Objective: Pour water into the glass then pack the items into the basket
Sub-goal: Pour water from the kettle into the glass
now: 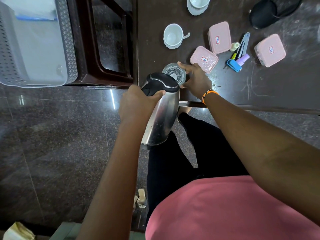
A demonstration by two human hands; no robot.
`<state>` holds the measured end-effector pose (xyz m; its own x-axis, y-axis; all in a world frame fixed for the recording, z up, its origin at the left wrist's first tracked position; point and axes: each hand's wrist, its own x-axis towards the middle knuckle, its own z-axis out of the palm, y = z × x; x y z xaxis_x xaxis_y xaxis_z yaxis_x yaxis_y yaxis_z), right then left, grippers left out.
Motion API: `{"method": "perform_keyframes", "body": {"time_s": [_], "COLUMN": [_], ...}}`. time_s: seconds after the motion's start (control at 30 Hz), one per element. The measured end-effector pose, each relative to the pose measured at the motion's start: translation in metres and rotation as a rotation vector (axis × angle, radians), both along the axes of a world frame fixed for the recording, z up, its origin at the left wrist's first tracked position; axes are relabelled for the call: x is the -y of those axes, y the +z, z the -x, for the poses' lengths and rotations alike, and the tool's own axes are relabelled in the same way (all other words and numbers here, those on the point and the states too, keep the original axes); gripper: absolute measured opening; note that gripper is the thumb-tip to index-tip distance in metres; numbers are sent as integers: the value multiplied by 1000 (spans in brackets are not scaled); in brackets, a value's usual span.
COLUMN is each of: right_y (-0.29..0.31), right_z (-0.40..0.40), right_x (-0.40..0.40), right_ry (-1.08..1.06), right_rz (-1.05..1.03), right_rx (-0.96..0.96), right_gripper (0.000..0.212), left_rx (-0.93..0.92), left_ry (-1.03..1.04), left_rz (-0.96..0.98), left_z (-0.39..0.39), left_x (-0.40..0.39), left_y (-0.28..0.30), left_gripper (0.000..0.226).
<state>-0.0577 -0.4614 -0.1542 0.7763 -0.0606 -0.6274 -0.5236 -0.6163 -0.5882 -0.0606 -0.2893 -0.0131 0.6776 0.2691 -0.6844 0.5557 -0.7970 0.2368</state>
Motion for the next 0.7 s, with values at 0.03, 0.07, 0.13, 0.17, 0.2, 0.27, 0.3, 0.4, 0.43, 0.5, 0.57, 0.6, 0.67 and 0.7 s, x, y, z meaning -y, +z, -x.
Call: {"method": "perform_keyframes", "body": {"time_s": [0.03,0.07,0.13,0.17,0.2,0.27,0.3,0.4,0.43,0.5,0.57,0.6,0.67,0.7], "right_y": [0,-1,-1,-1,0,1,1,1,1,2,3,4,5,5], "right_z": [0,0,0,0,1,1,1,1,1,1,1,1,1,1], "right_x": [0,0,1,1,0,0,0,0,0,1,1,1,0,0], "right_ry": [-2,-5,-14,-15,-13,-8,-6,4,5,7,14,21,34,38], "right_rz": [-3,-4,-3,-2,-1,6,10,22,24,26,31,35,40,42], "right_rx": [-2,-2,-1,-1,-4,-7,-6,-1,0,3,5,5,3,0], "right_gripper": [73,74,75,76,76,78,78,77,76,75,74,74,74,74], "left_rx": [-2,-3,-2,-1,0,0,0,0,0,-1,0,1,3,5], "left_ry": [-2,-2,-2,-5,-7,-3,1,3,3,5,10,12,18,20], "left_rz": [1,3,6,4,3,4,6,9,9,12,16,18,19,20], "left_z": [0,0,1,1,1,1,1,2,3,4,5,6,7,7], "left_x": [0,0,0,1,1,1,0,0,-1,-1,-1,-1,-1,-1], "left_y": [0,0,0,1,1,1,1,1,1,2,2,2,3,3], "left_gripper": [59,59,59,59,59,59,59,60,60,59,58,59,59,58]}}
